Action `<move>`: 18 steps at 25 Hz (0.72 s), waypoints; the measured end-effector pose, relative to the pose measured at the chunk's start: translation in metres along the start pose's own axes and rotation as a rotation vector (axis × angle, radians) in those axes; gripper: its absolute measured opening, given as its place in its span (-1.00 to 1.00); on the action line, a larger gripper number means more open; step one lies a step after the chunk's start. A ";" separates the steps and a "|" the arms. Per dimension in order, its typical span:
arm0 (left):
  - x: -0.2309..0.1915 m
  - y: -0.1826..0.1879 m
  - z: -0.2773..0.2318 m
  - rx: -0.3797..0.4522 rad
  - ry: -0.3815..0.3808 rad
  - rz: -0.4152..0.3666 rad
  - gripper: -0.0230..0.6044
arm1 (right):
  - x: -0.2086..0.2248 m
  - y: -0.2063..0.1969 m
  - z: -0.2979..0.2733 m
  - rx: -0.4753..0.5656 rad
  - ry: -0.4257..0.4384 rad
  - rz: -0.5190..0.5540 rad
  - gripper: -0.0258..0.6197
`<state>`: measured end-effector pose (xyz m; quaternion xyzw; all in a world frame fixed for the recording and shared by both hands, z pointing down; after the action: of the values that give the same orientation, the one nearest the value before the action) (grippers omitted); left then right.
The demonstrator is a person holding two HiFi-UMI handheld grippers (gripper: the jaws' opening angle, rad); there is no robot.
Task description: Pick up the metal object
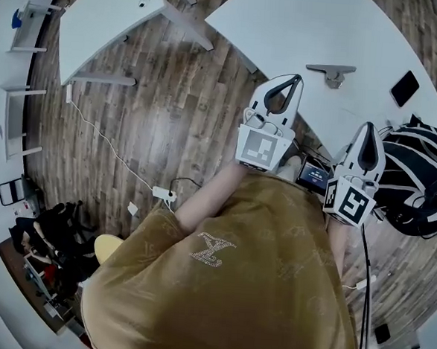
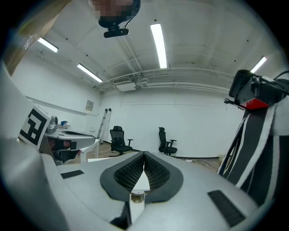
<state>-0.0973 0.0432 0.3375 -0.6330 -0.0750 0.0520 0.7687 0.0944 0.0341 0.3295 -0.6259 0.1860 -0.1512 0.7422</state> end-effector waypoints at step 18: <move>-0.013 -0.020 -0.068 0.010 -0.158 -0.062 -0.94 | 0.039 -0.019 -0.035 -0.033 -0.092 -0.025 -0.89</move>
<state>-0.0980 -0.0282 0.3440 -0.6205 -0.1544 0.0783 0.7649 0.1133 -0.0174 0.3400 -0.6468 0.1464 -0.1285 0.7374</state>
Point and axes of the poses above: the fingertips, and each gripper's own axes: z backward along the fingers, x to its right, y out of its top, the point moved 4 cm from there along z, backward along the fingers, and after that the axes turned 15 degrees about x, right-handed, at the moved point
